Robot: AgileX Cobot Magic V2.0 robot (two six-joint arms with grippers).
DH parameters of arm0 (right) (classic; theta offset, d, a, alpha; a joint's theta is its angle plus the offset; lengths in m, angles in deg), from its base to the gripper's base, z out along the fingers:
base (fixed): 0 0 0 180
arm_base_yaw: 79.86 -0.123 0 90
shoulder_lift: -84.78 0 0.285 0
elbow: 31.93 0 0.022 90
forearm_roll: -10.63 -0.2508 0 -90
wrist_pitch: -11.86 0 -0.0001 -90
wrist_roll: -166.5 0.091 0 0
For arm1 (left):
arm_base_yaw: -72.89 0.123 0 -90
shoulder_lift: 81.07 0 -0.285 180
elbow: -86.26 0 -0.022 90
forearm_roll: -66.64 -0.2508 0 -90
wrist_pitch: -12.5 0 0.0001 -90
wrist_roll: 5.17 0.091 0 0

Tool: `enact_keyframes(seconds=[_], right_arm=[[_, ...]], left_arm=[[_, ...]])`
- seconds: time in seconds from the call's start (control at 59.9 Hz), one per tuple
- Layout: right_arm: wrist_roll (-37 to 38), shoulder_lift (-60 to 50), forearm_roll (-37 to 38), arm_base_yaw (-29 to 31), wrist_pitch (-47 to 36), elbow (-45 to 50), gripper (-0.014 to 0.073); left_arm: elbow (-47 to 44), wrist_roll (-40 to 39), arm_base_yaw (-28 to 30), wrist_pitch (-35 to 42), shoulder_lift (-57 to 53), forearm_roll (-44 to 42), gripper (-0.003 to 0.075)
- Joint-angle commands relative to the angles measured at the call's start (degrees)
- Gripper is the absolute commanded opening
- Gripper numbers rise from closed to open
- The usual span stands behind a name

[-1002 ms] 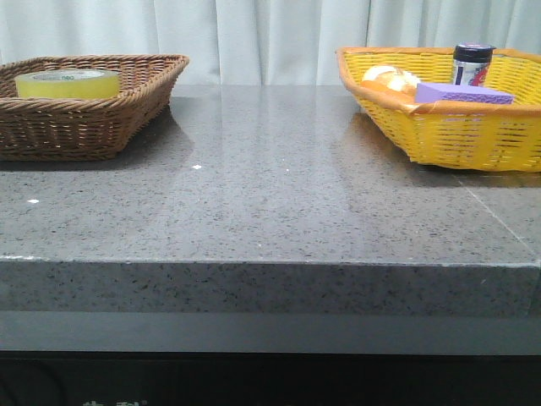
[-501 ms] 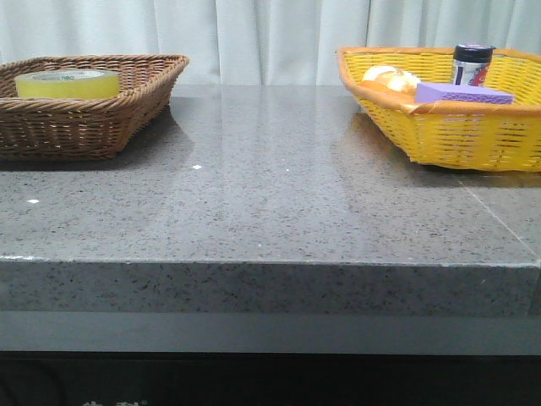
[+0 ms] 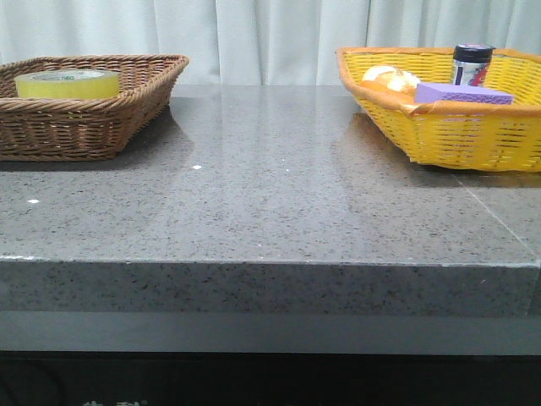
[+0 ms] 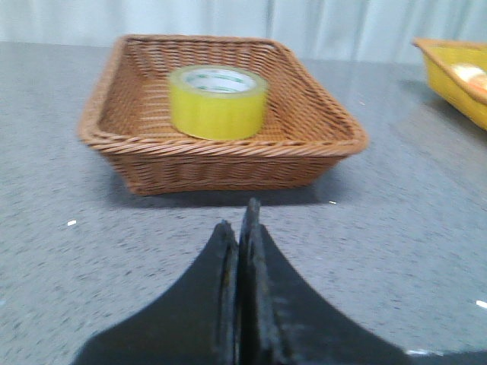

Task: Transfer tape with both arms

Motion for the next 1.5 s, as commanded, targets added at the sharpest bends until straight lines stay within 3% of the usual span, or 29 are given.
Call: enact_keyframes(seconds=[0.0, 0.25, 0.601, 0.951, 1.486], right_arm=[[-0.32, -0.02, 0.15, -0.01, -3.99, -1.31, -0.0067], [-0.32, -0.02, 0.15, -0.01, -3.99, -1.31, -0.0067], [-0.32, -0.02, 0.15, -0.01, -3.95, -1.31, -0.0067], [-0.32, -0.02, 0.15, -0.01, -3.95, -1.31, -0.0067], [-0.32, -0.02, 0.15, -0.01, -3.95, -1.31, -0.0067]], left_arm=[[-2.22, -0.54, 2.98, 7.91, -3.26, 1.63, -0.002], [-12.31, -0.54, 5.77, 16.66, -10.45, 2.85, -0.002], [-12.17, -0.65, 5.44, 18.6, -10.45, 2.61, -0.002], [-12.17, 0.02, 0.62, 20.28, -10.45, 1.43, -0.002], [-12.17, 0.45, 0.55, 20.28, -10.37, 2.5, -0.002]])
